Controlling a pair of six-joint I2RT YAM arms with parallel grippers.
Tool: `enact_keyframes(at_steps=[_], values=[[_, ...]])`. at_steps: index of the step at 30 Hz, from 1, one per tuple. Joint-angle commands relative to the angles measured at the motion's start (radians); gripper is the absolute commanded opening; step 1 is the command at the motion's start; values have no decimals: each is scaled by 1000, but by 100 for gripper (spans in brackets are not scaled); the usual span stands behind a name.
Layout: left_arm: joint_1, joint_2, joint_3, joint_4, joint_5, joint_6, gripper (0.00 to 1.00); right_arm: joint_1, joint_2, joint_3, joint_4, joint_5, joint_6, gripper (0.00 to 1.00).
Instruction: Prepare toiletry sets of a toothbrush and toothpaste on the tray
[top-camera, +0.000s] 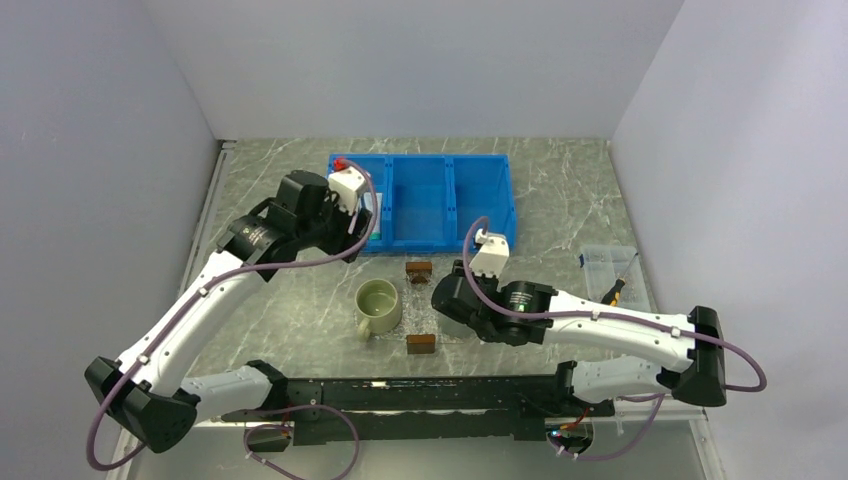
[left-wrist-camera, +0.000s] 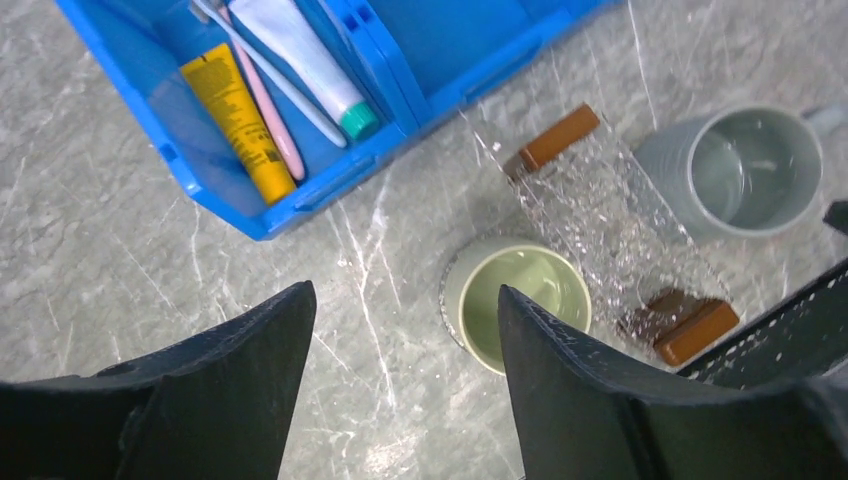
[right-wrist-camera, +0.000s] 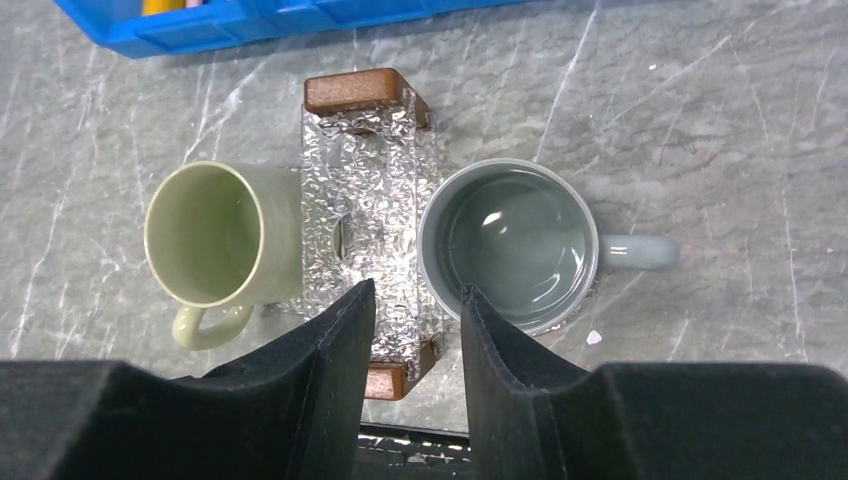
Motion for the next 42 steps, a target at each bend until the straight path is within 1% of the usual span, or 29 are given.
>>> enact_keyframes(at_steps=[1, 2, 4, 6, 7, 8, 12, 16, 18, 21, 23, 24, 27, 31, 33, 36, 42], values=[[48, 12, 73, 54, -25, -73, 76, -1, -48, 55, -17, 39, -87, 40], [61, 23, 86, 57, -49, -85, 77, -1, -55, 61, -24, 42, -93, 40], [89, 52, 115, 61, -62, -107, 87, -2, -73, 66, -36, 55, -103, 40], [119, 86, 148, 71, -56, -117, 92, 0, -96, 56, -29, 63, -120, 41], [128, 105, 165, 75, -57, -119, 97, -1, -106, 51, -26, 64, -124, 41], [135, 126, 184, 78, -65, -120, 99, -2, -116, 44, -18, 65, -132, 41], [143, 238, 279, 56, -104, -108, 99, -1, -143, 20, -3, 65, -144, 42], [150, 344, 366, 35, -204, -123, 99, -1, -145, 18, -24, 75, -144, 43], [154, 386, 386, 53, -217, -121, 99, -1, -146, 14, -28, 76, -144, 43], [168, 456, 436, 63, -199, -137, 99, -4, -150, 6, -25, 72, -156, 44], [180, 522, 499, 30, -170, -152, 99, -3, -156, 1, -24, 74, -162, 44], [183, 551, 529, 13, -167, -162, 97, -3, -157, -2, -27, 75, -163, 44], [184, 619, 567, -4, -169, -174, 95, -5, -171, -11, -32, 79, -156, 44], [184, 669, 570, -22, -250, -217, 94, -7, -199, -33, -23, 75, -155, 45], [185, 689, 562, -26, -273, -228, 92, -8, -214, -45, -16, 74, -161, 45], [182, 725, 559, -37, -275, -250, 85, -11, -233, -53, -12, 83, -170, 45], [173, 776, 530, -35, -286, -283, 74, -15, -256, -65, -6, 82, -184, 46]])
